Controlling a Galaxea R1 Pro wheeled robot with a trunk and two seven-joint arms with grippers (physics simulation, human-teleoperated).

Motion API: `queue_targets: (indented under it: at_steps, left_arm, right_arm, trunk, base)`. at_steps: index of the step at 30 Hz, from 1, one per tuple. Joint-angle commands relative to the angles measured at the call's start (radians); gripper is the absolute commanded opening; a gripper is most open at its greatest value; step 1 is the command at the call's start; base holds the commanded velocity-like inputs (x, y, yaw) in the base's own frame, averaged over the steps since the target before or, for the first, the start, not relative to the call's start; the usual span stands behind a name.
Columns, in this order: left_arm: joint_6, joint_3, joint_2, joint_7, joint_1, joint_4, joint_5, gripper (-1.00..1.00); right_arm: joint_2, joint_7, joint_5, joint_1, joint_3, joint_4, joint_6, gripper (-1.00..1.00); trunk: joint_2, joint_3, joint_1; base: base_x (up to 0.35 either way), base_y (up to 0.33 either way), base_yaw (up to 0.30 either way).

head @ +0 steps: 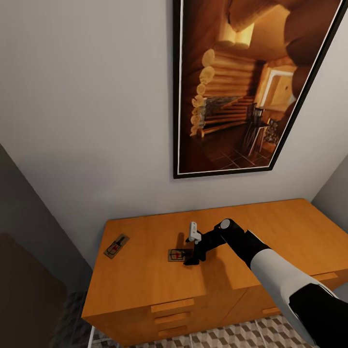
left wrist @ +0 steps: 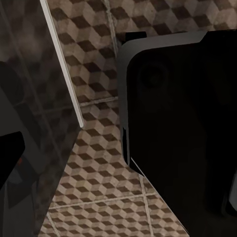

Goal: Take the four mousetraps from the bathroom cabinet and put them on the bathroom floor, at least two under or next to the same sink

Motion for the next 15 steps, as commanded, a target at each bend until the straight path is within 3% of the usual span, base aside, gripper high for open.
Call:
queue_targets:
  at_steps: [1,11,12,15]
  left_arm:
    - [0.000,0.000,0.000,0.000,0.000,0.000,0.000,1.00]
    - [0.000,0.000,0.000,0.000,0.000,0.000,0.000,1.00]
    - [0.000,0.000,0.000,0.000,0.000,0.000,0.000,1.00]
    - [0.000,0.000,0.000,0.000,0.000,0.000,0.000,1.00]
  right_arm:
    - [-0.001,-0.004,0.014,0.000,0.002,0.028,-0.002,1.00]
    - [-0.001,-0.008,0.014,0.002,0.002,0.028,-0.001,1.00]
    - [-0.001,-0.008,0.014,0.002,0.002,0.028,-0.001,-1.00]
    - [-0.001,-0.009,0.014,0.002,0.002,0.028,-0.001,-1.00]
  trunk:
    - [0.000,0.000,0.000]
    - [0.000,0.000,0.000]
    - [0.000,0.000,0.000]
    - [0.000,0.000,0.000]
  base:
    - [0.000,0.000,0.000]
    - [0.000,0.000,0.000]
    - [0.000,0.000,0.000]
    - [0.000,0.000,0.000]
